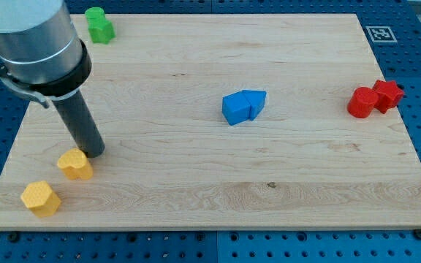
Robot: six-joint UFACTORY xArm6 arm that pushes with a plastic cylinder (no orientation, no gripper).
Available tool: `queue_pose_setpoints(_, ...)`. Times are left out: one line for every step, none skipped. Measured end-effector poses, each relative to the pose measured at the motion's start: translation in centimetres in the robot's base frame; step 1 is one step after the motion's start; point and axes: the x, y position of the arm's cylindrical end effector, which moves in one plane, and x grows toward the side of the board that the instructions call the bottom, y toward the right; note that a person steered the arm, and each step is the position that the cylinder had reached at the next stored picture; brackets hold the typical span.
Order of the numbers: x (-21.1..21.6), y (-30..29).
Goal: Slide the yellow heart to the top right side of the hexagon
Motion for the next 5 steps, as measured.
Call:
queue_pose_setpoints(0.1,-1.9)
queue_pose_setpoints(0.2,-2.4)
queue_pose_setpoints(0.8,-1.7)
queue_pose_setpoints(0.8,0.2)
queue_pose_setpoints(1.9,0.7)
